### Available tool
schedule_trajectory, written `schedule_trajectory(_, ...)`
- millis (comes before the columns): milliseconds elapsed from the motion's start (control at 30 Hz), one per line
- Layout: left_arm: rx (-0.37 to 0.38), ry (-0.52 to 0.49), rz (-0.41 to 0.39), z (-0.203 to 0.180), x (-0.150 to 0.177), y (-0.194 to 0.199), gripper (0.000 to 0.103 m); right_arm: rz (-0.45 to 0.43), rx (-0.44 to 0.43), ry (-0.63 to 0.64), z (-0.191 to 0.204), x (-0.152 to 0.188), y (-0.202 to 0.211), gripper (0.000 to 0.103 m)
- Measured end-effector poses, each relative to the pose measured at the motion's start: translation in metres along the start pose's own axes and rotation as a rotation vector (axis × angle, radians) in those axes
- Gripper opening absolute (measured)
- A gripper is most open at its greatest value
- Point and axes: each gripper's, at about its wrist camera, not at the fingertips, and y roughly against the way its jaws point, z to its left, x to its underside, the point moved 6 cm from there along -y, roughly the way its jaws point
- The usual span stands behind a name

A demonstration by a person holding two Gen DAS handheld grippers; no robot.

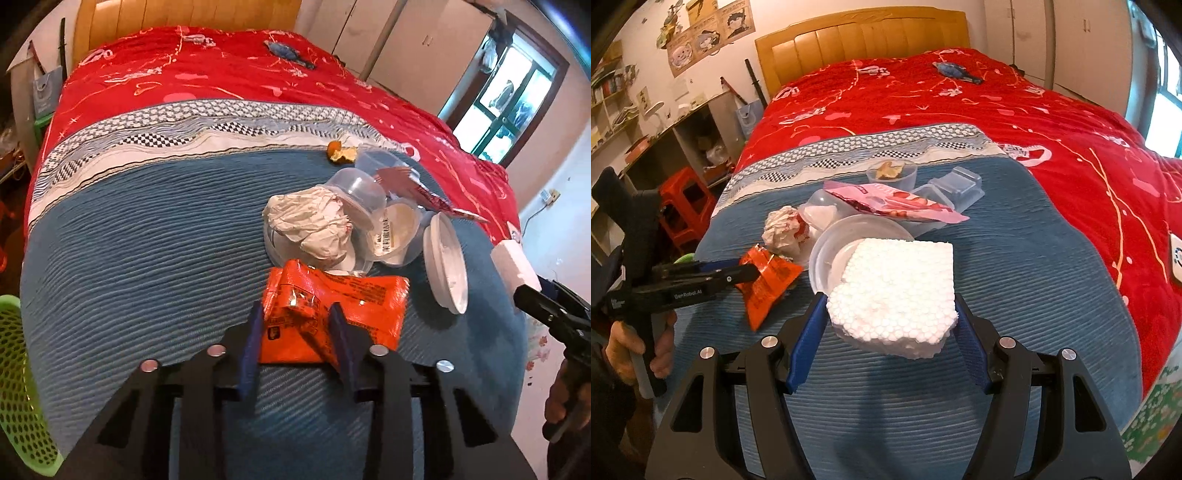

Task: Collect trash
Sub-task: 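Grasp the orange wrapper with the left tool while the right tool grasps the white foam block, then carry both items to the green wastebasket and open both tools to drop them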

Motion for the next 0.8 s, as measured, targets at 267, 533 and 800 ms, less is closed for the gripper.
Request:
schedule_trajectory(267,-0.015,0.054,-0.104,0.001,0.011,0.051,0.025,-0.022,-0.036,0.045,0.026,-0.006,0.014,0.066)
schedule_trajectory(533,-0.117,0.164,-0.228,0.053,0.022,0.131,0.025,-0.021,-0.130,0.111,0.080,-0.015,0.013,0.066)
schedule_trajectory(800,-0.363,0.284,-0.270,0.151,0.050,0.192,0.025,-0.002,-0.229,0.217,0.159,-0.023,0.000,0.066)
